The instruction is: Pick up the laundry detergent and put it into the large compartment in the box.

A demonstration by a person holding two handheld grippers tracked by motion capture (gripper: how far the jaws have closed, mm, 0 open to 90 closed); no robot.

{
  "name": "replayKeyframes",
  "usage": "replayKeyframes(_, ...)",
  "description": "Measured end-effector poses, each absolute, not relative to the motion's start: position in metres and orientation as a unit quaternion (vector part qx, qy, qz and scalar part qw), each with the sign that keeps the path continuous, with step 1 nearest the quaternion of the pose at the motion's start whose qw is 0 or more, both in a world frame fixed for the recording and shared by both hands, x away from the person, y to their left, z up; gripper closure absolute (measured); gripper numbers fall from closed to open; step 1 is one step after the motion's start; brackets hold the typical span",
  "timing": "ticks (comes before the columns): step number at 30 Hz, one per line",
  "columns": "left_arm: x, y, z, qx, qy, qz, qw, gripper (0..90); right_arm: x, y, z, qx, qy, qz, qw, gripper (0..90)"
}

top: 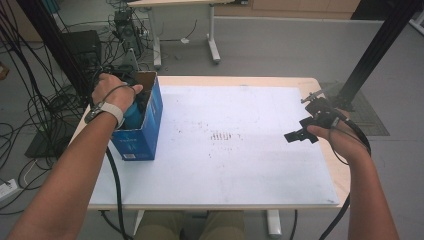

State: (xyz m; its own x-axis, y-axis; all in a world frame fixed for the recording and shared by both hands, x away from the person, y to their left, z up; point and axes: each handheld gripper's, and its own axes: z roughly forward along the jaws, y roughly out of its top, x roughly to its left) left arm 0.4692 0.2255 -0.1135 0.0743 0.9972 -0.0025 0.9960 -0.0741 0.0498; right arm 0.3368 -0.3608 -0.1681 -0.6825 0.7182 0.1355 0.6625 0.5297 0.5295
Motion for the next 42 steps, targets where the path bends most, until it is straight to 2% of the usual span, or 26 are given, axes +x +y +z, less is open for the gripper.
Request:
replayKeyframes(15,0.467,0.222,-0.119,0.735,0.677,0.026,0.017,39.0,0.337,-0.360,-0.168,0.395,0.873,0.281,0.049,9.1)
replayKeyframes(42,0.468,0.226,-0.139,0.737,0.676,0.013,0.017,39.0,0.337,-0.360,-0.170,0.397,0.873,0.279,0.048,9.1)
